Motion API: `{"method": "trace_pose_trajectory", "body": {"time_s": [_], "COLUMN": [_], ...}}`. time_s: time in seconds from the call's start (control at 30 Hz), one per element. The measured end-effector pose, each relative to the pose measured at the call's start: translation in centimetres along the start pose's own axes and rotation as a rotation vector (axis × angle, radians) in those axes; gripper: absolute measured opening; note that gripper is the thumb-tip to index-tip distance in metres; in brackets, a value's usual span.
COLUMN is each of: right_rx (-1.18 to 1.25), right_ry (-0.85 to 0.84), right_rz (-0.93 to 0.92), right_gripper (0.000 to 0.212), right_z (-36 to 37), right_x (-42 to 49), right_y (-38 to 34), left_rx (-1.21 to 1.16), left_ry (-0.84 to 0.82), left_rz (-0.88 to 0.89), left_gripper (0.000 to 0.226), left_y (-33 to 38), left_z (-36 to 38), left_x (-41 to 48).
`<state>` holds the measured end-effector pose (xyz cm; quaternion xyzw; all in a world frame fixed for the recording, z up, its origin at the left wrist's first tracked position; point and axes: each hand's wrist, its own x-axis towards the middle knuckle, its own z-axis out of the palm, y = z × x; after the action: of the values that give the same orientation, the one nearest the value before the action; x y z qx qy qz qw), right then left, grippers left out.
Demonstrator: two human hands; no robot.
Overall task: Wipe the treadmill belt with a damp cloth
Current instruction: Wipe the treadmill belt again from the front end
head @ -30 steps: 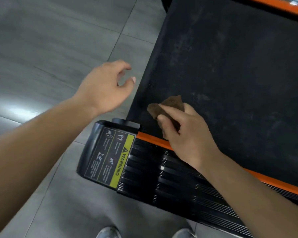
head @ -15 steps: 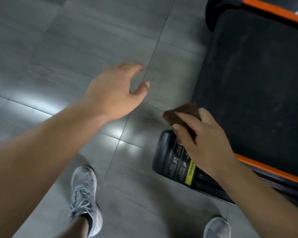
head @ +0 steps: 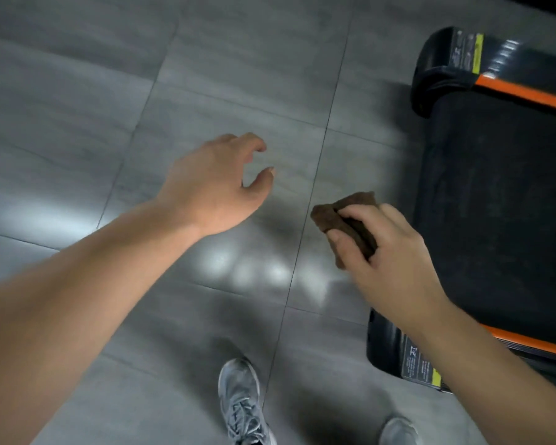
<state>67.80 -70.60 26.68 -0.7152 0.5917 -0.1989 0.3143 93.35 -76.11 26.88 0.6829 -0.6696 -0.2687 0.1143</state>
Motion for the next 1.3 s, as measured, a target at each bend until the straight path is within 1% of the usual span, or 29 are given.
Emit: {"method": "trace_pose_trajectory", "body": {"time_s": [0.13,0.3,0.47,0.67,0.87,1.13,1.23,1.3], "right_rx": [0.016,0.022,0.0,-0.012,-0.052,-0.115,-0.094,-0.079], "right_ry": [0.009,0.065,0.103,0.107,0.14,0.25,0.297,0.327], "right_rz": [0.019,0.055,0.066,0.126,0.15,0.296,0.352,0.358], "right_gripper": [0.029,0.025,0.025,0.026,0.025,0.026,0.029,0.03], "right_z": [-0.7,-3.0,-4.9,-7.3,-11.7,-17.0,-19.1,-20.6], "right_x": [4.5,12.3,22.0,36.4,49.1,64.1,69.4,73.0], "right_y": [-3.5,-5.2,-5.2,-3.3,-2.0,2.7,5.1,7.0], "left_rx": [0.038,0.045,0.046,0.071,0.105,0.165,0.178,0.192], "left_ry": [-0.002,-0.014,-0.052,-0.102,-0.125,-0.181,-0.203,-0.214], "left_rz": [0.014,0.024,0.05,0.074,0.117,0.211,0.26,0.283], "left_gripper": [0.042,0.04,0.041,0.043,0.048,0.046,0.046,0.046], "left_y": [-0.6,0.4,1.5,2.9,5.2,8.9,10.9,12.8], "left_z": [-4.6,-9.1,-12.2,-13.9,-16.1,-18.0,-17.9,-17.4], "left_x": [4.0,11.4,21.9,36.5,49.4,68.6,75.4,80.3]}}
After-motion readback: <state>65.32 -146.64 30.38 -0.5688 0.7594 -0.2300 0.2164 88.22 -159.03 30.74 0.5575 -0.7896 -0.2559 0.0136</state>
